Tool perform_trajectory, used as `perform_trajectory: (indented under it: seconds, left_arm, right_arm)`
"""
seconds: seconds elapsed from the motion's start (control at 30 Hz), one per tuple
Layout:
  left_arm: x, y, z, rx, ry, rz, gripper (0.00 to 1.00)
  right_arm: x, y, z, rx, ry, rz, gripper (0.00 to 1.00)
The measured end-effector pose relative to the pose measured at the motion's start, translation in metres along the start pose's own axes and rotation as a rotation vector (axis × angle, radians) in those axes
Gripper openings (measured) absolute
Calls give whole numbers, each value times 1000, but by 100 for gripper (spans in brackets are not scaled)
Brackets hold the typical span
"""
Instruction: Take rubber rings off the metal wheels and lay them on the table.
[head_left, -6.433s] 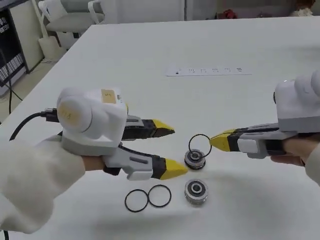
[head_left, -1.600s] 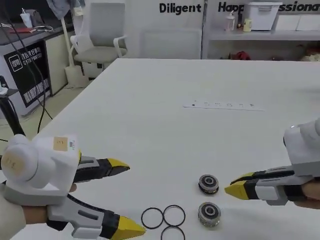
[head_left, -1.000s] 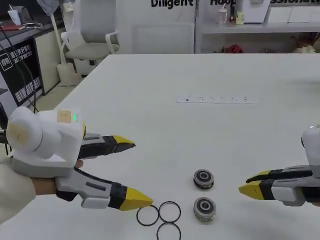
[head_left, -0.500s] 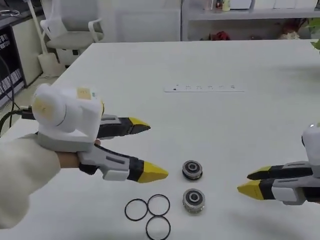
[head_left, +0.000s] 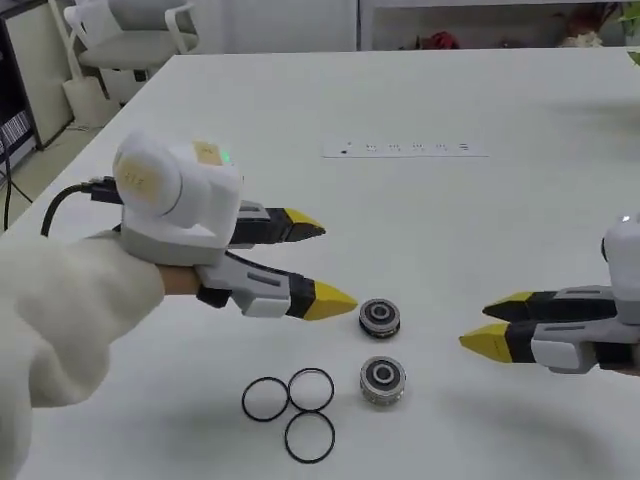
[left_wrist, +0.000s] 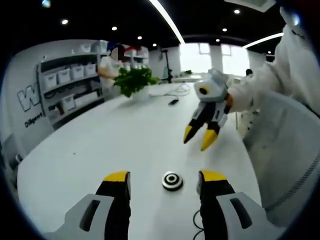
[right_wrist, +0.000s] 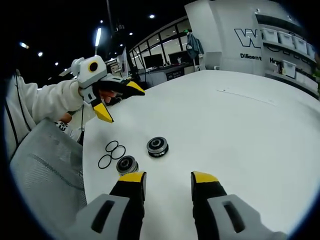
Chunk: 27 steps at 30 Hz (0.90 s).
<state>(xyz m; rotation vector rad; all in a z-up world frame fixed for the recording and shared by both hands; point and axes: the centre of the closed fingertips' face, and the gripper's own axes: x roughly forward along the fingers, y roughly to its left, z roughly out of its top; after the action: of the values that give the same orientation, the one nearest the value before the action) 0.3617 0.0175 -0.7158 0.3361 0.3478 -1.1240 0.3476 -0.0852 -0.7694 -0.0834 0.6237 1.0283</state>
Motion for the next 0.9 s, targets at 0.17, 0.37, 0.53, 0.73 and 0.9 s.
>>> perform_trajectory:
  seconds: [0.17,0.37,0.53,0.73,0.9]
  left_arm:
    - [14,0,-3,-6,3,-7,50]
    - [30,-2,-10,-10,14,-18,43]
    - [41,-4,-17,-17,26,-32,35]
    - [53,-5,-29,-22,51,-40,30]
    - [60,-5,-38,-23,75,-41,26]
  right_arm:
    - [14,6,7,-17,-8,31,32]
    - [32,9,10,-32,1,58,32]
    - [46,13,10,-42,13,83,30]
    - [58,13,9,-45,22,100,28]
    - [67,13,7,-47,33,110,27]
